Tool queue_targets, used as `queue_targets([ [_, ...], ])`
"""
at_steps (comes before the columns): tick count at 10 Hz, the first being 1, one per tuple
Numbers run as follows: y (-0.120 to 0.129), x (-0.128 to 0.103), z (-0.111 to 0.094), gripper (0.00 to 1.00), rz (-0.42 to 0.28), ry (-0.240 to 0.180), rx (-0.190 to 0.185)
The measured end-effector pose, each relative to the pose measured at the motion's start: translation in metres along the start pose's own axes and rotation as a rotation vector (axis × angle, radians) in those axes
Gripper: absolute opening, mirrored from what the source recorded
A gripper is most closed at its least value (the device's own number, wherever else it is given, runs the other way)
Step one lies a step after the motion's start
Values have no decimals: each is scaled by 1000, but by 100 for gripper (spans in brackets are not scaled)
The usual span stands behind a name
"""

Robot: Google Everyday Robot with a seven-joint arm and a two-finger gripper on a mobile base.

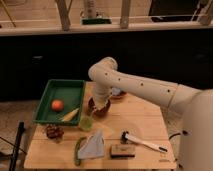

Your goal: Place fork in plastic cup

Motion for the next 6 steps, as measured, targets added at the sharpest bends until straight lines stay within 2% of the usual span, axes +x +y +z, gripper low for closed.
queue_targets([
  [4,-24,-55,4,0,-269,-49,-21],
  [6,-23,-72,7,0,-361,-56,-43],
])
